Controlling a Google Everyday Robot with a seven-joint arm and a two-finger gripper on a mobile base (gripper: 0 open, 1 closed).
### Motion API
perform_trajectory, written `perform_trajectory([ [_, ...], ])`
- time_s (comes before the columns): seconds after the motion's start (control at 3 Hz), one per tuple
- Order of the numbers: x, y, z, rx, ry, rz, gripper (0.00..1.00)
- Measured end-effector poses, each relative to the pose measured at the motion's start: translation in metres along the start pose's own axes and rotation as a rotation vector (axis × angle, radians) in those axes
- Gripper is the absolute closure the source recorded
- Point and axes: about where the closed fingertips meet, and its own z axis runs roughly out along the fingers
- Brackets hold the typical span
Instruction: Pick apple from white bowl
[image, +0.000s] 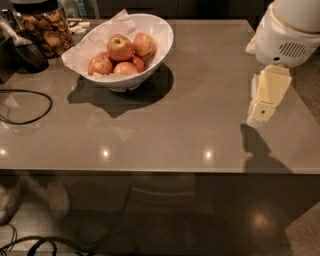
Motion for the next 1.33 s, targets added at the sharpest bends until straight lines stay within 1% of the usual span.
perform_trajectory([
  [0.33,-0.016,-0.009,0.012,-0.007,0.037,-0.048,0.00],
  [0.67,-0.018,-0.012,0.012,0.007,0.028,-0.049,0.00],
  [1.0,-0.039,-0.026,0.016,0.014,-0.057,0.015,0.00],
  [1.33,-0.064,-0.047,0.011,0.006,-0.128,0.088,0.00],
])
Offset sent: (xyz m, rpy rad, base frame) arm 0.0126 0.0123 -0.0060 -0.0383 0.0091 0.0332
